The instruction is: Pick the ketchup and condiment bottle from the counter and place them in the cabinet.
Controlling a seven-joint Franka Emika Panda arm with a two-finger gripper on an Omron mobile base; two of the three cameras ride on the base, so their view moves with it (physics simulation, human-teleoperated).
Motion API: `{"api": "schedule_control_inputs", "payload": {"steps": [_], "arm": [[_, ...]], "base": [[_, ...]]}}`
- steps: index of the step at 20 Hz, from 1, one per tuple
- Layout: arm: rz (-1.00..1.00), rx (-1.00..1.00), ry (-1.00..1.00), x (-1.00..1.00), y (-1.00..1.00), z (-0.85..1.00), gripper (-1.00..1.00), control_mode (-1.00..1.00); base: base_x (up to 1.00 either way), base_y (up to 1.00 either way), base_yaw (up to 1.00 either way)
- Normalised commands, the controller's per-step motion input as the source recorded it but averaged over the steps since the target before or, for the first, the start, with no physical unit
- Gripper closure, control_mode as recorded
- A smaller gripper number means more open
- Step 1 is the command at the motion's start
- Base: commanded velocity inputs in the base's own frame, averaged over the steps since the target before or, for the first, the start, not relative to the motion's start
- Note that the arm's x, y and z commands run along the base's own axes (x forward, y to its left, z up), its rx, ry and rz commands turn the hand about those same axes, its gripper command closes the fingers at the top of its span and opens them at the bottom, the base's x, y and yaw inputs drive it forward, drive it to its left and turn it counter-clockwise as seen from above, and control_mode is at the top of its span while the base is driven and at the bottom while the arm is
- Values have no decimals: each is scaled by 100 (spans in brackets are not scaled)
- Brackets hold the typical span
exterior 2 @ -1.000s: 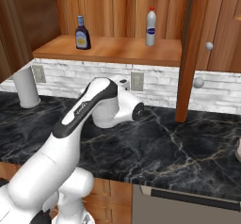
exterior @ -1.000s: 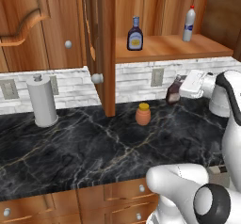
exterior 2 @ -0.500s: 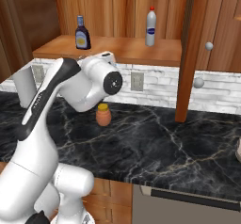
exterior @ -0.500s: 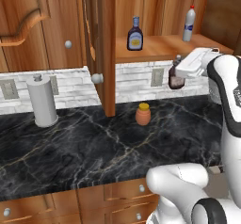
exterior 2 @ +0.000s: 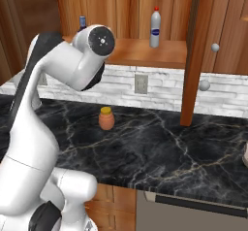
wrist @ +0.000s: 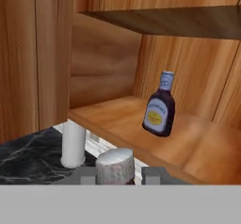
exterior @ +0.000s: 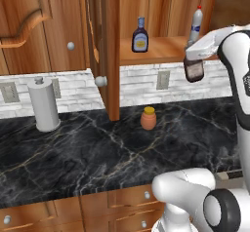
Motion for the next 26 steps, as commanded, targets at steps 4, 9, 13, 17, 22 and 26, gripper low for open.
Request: {"api": "schedule_control_inputs", "payload": {"steps": [4, 9, 13, 17, 22, 26], "arm": [[2, 6, -8, -12, -49, 15, 100, -100], [0, 13, -11, -6, -26, 2, 100, -100], [-1, 9, -9, 1, 5, 13, 100, -100], [-4, 0, 1, 14, 22, 26, 100, -100], [-6, 0, 1, 31, 23, 6, 100, -100], [-7, 0, 0, 34, 17, 4, 100, -100]], "base": [[0, 0, 0], [0, 0, 0], [0, 0, 0], [0, 0, 0], [0, 0, 0], [0, 0, 0]]}}
